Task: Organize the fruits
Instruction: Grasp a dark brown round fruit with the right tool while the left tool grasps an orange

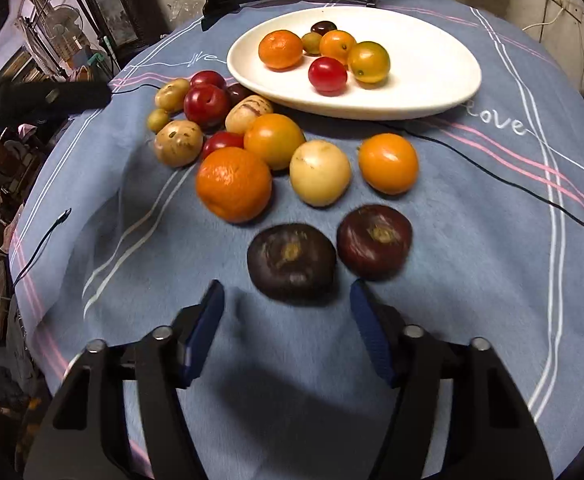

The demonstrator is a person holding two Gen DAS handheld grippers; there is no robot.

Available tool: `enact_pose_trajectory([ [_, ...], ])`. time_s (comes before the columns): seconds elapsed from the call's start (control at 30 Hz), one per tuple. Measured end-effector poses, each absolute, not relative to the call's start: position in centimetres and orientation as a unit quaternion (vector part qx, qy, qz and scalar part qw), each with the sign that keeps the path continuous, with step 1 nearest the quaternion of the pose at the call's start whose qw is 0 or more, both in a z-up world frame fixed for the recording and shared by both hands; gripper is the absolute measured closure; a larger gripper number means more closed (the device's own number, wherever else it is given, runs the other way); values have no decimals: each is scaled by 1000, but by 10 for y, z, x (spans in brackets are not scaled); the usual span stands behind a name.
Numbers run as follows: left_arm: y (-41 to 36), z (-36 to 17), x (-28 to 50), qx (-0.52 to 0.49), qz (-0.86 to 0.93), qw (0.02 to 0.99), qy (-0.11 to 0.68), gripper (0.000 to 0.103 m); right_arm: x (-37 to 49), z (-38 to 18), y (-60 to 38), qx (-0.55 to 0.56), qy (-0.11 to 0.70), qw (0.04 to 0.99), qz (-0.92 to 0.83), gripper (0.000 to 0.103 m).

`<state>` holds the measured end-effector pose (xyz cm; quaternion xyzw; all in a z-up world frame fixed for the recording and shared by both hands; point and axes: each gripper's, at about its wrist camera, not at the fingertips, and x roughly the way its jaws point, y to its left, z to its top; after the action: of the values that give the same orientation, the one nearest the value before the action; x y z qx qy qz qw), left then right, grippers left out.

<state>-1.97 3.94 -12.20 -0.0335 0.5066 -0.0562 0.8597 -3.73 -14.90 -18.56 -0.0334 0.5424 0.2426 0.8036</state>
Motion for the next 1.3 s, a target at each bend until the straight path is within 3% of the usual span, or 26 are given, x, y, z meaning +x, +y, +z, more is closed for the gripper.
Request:
enact_pose_trajectory([
  [0.07,28,-128,-23,-30,-67,854,516,26,-33,-186,-146,-37,541,805,241,59],
  [0.47,-43,-168,-5,-18,-90,829,552,27,-48,-171,-206,26,548,804,229,59],
  [0.57,-53,-181,6,-10,-77,824,562,42,-53,-170,-214,33,549,804,227,59],
  [0.6,-55,-186,10,-9,-72,820,567,55,-54,-170,-216,34,549,804,228,59],
  [0.77,-56,-185,6,2,-68,824,562,57,-55,-170,-218,36,547,803,233,59],
  [1.07,-30,-133,-16,-20,-64,855,515,58,-48,-153,-211,37,526,812,252,59],
  [1.3,-22,-64,2,-5,-60,896,441,58,-25,-102,-201,27,467,842,268,59],
])
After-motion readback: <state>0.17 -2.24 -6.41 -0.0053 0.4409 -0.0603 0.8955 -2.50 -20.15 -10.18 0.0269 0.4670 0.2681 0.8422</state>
